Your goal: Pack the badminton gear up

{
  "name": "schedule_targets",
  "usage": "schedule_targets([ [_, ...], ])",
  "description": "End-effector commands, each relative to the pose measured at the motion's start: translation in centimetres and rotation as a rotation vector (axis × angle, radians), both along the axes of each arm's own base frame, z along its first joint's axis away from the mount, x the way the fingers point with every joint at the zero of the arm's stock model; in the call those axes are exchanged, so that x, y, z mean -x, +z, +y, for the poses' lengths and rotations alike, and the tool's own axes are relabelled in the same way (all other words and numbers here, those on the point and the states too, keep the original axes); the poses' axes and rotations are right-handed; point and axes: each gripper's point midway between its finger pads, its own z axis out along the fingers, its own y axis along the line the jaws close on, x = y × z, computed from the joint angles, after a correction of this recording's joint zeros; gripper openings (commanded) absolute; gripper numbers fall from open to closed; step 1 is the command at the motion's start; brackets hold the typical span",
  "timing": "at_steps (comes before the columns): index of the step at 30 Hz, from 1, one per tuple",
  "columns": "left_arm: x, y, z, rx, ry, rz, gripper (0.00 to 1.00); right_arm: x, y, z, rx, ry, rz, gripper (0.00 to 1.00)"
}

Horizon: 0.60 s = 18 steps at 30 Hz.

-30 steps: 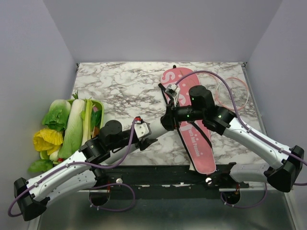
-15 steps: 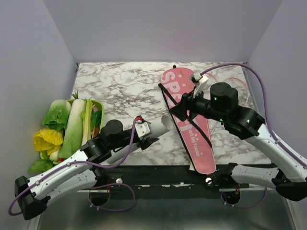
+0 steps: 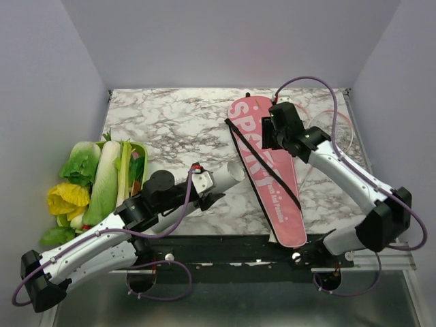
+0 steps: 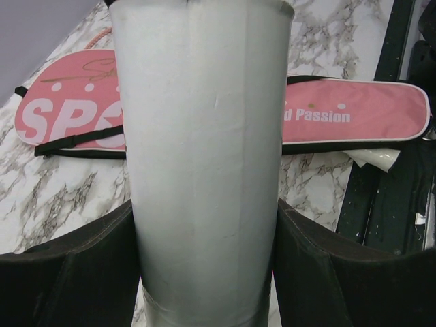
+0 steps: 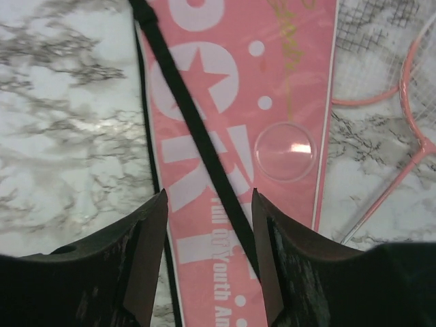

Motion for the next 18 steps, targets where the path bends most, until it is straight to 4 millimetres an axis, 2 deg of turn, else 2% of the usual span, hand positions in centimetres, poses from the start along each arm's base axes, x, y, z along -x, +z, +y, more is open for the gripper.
schedule_targets([
  [1, -0.6, 1.9, 0.3, 0.044, 0.038, -0.046, 0.0, -2.7, -4.8, -2.3, 0.032, -0.14, 0.099, 0.59],
  [2, -0.6, 1.9, 0.3, 0.044, 0.043, -0.049, 0.0, -3.3, -6.5, -2.6, 0.047, -0.158, 0.133, 0.59],
  [5, -0.8, 2.0, 0.5, 0.046, 0.056, -0.054, 0.0, -4.9, -8.1, -3.2, 0.067, -0.2, 0.164, 0.57],
  [6, -0.7, 2.0, 0.5, 0.045, 0.054, -0.055, 0.0, -5.2, -9.5, -3.2, 0.084, -0.206, 0.195, 0.57],
  [12, -0.8, 2.0, 0.5, 0.041, 0.059, -0.056, 0.0, -7.0, -12.0, -3.3, 0.111, -0.23, 0.242, 0.54],
  [13, -0.8, 1.9, 0.5, 0.04, 0.057, -0.054, 0.0, -7.1, -13.1, -3.2, 0.125, -0.23, 0.264, 0.53],
  [18, -0.8, 2.0, 0.5, 0.04, 0.056, -0.056, 0.0, -7.2, -15.2, -3.5, 0.164, -0.244, 0.309, 0.49],
])
